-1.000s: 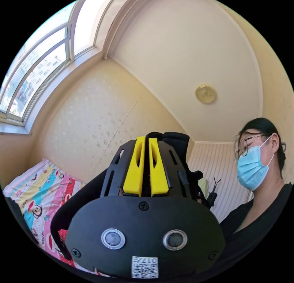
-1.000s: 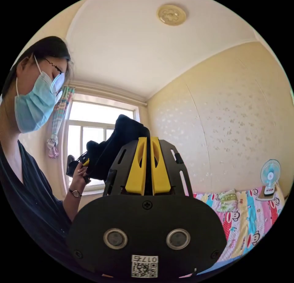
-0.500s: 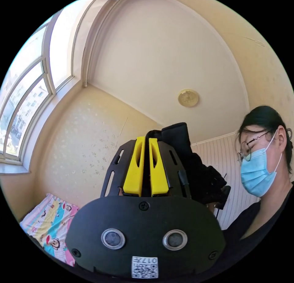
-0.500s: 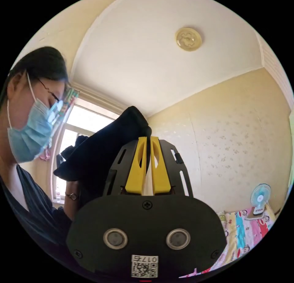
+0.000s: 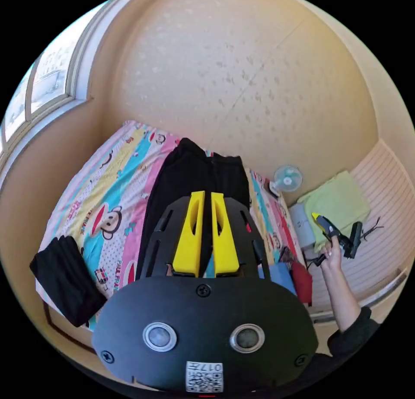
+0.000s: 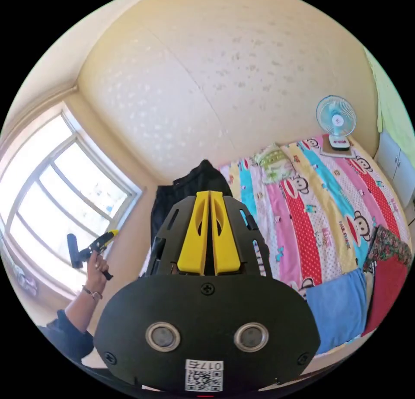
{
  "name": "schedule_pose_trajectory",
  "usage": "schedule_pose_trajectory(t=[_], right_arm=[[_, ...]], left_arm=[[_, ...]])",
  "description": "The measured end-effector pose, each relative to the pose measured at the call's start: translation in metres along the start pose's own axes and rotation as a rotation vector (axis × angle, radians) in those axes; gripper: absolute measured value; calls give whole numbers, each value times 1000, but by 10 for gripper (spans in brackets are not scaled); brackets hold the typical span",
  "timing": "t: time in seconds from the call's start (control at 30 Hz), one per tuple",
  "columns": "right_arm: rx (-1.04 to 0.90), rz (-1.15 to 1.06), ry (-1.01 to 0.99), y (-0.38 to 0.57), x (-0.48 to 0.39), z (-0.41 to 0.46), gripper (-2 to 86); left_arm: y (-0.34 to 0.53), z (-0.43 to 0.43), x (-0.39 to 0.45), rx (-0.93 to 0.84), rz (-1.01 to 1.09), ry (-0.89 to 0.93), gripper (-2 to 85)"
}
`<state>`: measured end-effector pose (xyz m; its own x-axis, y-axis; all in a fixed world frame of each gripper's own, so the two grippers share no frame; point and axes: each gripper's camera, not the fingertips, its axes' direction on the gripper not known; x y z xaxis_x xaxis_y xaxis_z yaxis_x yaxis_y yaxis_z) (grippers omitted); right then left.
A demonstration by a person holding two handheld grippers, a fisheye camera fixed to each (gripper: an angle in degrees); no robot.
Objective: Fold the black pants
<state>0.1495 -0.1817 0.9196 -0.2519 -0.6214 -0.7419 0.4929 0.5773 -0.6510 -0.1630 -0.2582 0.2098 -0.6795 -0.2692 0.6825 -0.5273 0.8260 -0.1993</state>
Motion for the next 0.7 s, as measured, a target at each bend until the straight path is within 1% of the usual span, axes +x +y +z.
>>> schedule_pose_trajectory(t=[0.03,0.07,0.1,0.13,0.17,0.2,0.23,0.3,0.37,0.47,0.57,0.6,0.67,0.7], right_arm=[[-65,-11,41,17,12,17,6],[-193,-16,119,56,38,49,5],[-322,-7,173,99,66,77,5],[-390,3,186,120,79,88,5],[-520,40,199,158,105,107,5],[-613,75,197,191,127,115,4],[-639,87,193,204,136,115,4],[-716,123,168,240,166,108,4],[-781,142,159,253,185,103,5],[-827,144,147,251,213,92,5],[-839,144,129,233,240,88,5],[-847,141,123,224,250,89,5],[-864,122,111,209,263,93,6],[-869,101,105,196,269,97,6]], left_arm=[[42,40,-15,-136,-6,-33,40],[63,58,-22,-206,-10,-40,41],[106,95,-35,-355,-28,-34,43],[148,124,-44,-484,-48,-5,47],[167,135,-46,-539,-50,13,50],[199,152,-47,-634,-45,34,56],[222,164,-45,-704,-29,34,66],[248,177,-39,-785,7,40,80],[265,190,-34,-859,39,56,93],[290,212,-38,-945,62,28,106],[315,232,-54,-1038,0,48,108],[323,233,-60,-1045,-47,68,102],[323,218,-68,-972,-124,51,64],[321,208,-69,-942,-170,93,39]])
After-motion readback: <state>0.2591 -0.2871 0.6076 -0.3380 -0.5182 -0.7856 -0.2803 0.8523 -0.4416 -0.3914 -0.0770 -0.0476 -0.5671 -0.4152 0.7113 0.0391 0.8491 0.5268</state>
